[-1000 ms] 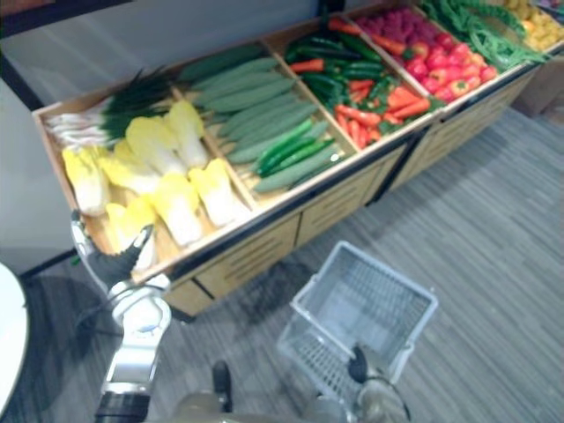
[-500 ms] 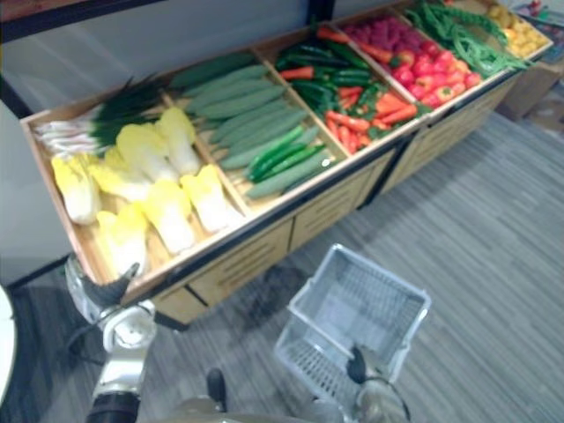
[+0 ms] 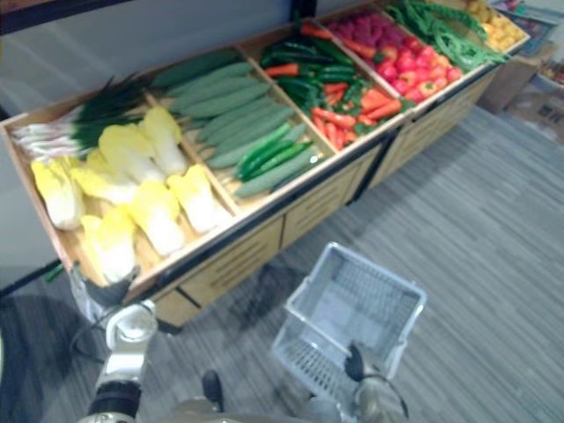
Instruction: Pick vegetable in the basket
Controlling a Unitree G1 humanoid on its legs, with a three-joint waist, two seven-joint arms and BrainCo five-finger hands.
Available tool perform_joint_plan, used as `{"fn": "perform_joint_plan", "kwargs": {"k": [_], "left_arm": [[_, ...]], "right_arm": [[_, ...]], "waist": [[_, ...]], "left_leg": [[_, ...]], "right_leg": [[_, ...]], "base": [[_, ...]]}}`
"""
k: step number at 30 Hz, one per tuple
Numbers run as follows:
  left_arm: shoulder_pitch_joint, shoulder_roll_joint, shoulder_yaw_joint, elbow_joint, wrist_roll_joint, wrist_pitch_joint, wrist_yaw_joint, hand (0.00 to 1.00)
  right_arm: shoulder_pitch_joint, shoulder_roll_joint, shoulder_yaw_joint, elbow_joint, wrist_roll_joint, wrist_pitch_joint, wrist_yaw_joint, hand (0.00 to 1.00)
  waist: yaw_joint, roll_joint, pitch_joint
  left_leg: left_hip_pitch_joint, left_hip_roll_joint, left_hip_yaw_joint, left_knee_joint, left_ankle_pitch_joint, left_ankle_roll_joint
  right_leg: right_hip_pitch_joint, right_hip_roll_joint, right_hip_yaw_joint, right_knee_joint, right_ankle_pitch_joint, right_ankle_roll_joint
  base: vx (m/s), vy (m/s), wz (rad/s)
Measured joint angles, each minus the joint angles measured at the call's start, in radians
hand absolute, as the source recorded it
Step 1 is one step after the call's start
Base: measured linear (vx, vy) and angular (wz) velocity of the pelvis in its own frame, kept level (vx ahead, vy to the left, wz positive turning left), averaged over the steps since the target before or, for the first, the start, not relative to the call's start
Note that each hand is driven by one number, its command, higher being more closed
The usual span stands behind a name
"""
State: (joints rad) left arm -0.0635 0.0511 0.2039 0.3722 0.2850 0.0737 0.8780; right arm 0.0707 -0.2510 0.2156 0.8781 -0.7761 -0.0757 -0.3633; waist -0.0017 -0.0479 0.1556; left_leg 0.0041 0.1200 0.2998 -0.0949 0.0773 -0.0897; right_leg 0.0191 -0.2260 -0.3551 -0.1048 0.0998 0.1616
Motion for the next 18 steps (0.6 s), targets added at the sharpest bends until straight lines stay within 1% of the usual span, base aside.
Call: {"fn": "perform_joint_plan", "kwargs": {"k": [5,11,18], "left_arm": [[-0.016,0.003,0.013,0.017,-0.007,0.001,0.020,0.00],[-0.043,0.004,0.030,0.028,-0.008,0.002,0.031,0.00],[-0.070,0.021,0.041,0.079,-0.046,0.003,0.050,0.00]], "right_arm": [[-0.012,0.000,0.017,0.000,-0.003,0.000,0.000,1.00],[-0.019,0.001,0.028,0.000,-0.008,-0.001,0.000,1.00],[-0.040,0.001,0.028,0.000,-0.008,-0.001,-0.003,1.00]], "waist": [[0.000,-0.006,0.002],[-0.002,-0.021,0.012],[-0.007,-0.024,0.021]], "left_leg": [[-0.001,0.001,0.018,0.000,-0.003,-0.003],[-0.005,0.003,0.023,0.000,-0.005,-0.005],[-0.020,0.006,0.045,0.000,-0.006,-0.006]], "right_leg": [[-0.014,0.001,0.019,0.000,0.000,0.000],[-0.023,0.004,0.026,0.000,0.000,0.000],[-0.052,0.007,0.048,0.000,0.007,-0.005]], "base": [[0.00,-0.003,-0.09],[0.00,-0.004,-0.04],[0.00,-0.007,-0.09]]}}
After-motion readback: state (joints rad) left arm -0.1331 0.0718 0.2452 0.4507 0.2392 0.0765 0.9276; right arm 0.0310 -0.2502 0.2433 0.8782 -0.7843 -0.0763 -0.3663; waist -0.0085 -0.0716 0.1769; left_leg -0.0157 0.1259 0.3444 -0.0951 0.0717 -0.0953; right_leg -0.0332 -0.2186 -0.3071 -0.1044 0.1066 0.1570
